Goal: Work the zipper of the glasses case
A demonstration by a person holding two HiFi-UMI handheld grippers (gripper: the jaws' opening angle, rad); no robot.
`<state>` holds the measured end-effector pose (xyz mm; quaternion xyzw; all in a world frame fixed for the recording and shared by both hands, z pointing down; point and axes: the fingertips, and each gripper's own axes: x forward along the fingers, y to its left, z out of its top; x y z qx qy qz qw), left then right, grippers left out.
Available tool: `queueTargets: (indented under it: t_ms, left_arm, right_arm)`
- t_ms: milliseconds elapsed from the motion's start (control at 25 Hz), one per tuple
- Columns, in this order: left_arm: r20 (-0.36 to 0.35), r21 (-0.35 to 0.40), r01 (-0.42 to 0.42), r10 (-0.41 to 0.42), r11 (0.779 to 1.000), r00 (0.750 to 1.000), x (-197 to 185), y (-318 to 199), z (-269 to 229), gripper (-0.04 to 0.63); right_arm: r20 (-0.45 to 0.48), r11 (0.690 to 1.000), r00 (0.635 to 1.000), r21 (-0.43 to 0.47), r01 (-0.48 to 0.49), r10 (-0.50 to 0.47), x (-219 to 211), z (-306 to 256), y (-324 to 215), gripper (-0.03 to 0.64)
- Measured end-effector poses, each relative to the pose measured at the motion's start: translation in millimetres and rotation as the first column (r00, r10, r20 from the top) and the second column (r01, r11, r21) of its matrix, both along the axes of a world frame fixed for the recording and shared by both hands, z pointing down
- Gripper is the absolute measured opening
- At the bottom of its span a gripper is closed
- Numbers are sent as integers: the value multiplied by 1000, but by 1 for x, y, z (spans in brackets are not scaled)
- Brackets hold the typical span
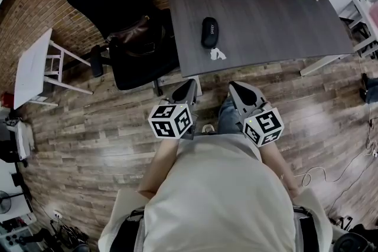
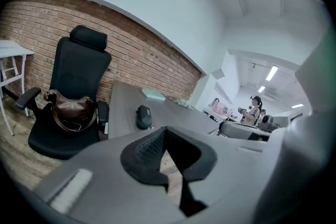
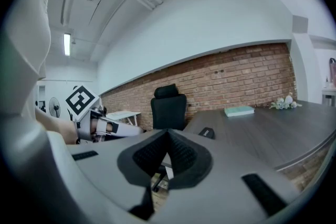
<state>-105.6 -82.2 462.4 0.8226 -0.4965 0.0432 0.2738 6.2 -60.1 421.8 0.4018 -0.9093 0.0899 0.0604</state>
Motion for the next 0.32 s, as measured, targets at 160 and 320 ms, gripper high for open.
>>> queueTargets:
  t_ms: [160,320]
  left_arm:
    - [0,-12,-6,6,1000,1000,0,-2,2,11]
    - [-1,-18,-7,7,1000,1000,1,-6,4,11]
  right_arm:
    - [-5,1000,1000,-1,-3,3,1,0,-3,0]
    - [-6,1000,1000,2,-9,9,3,-1,-9,1]
